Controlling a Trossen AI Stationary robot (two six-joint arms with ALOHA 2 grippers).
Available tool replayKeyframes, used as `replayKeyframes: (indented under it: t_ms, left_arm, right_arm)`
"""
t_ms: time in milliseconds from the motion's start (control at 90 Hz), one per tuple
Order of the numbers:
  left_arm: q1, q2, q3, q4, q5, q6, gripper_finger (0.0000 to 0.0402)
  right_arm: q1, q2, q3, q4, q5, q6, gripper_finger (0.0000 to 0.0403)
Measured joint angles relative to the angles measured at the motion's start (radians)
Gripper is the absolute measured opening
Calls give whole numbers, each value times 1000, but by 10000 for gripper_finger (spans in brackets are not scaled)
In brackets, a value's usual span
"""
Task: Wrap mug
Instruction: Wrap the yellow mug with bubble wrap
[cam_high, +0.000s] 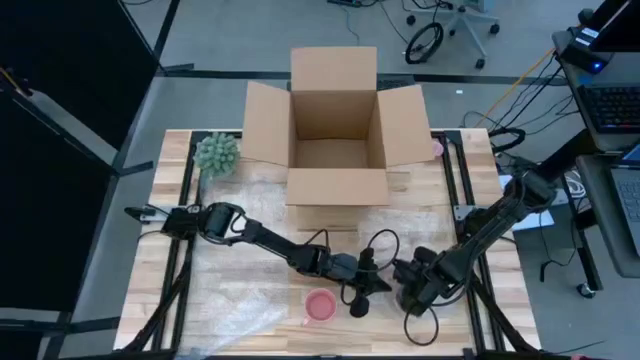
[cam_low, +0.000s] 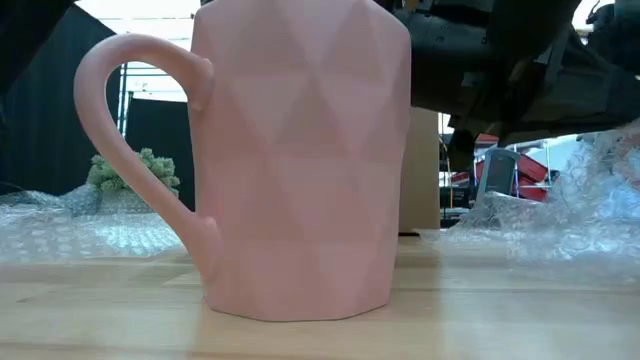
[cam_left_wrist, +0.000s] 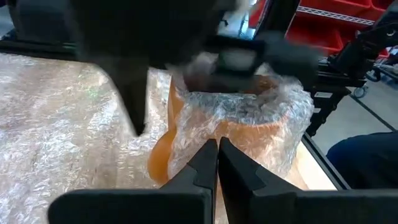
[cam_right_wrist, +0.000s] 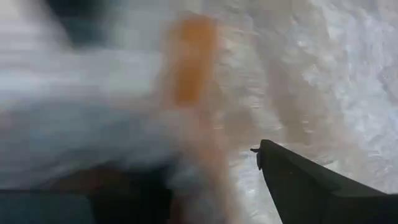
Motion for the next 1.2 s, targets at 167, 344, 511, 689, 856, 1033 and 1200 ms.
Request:
replayKeyframes:
  t_ms: [167, 344, 511, 689, 856, 1033, 1200]
  left_arm:
    - [0, -1, 0, 0, 0, 0, 0]
    - [0, -1, 1, 3, 0, 0, 0]
    - [0, -2, 1, 3, 0, 0, 0]
    - [0, -3, 1, 3, 0, 0, 0]
    - [0, -3, 2, 3, 0, 0, 0]
    - [0, -3, 2, 2, -1, 0, 0]
    - [0, -3, 2, 2, -1, 0, 0]
  right_arm:
    - [0, -13, 108, -158, 2, -49, 210]
    - [0, -14, 126, -202, 77, -77, 210]
    - [1, -6, 11, -101, 104, -16, 210]
    - [2, -6, -127, 114, 91, 46, 210]
    - [0, -13, -141, 137, 41, 34, 210]
    - [-2, -42, -40, 70, -39, -15, 210]
    - [1, -70, 82, -45, -69, -80, 210]
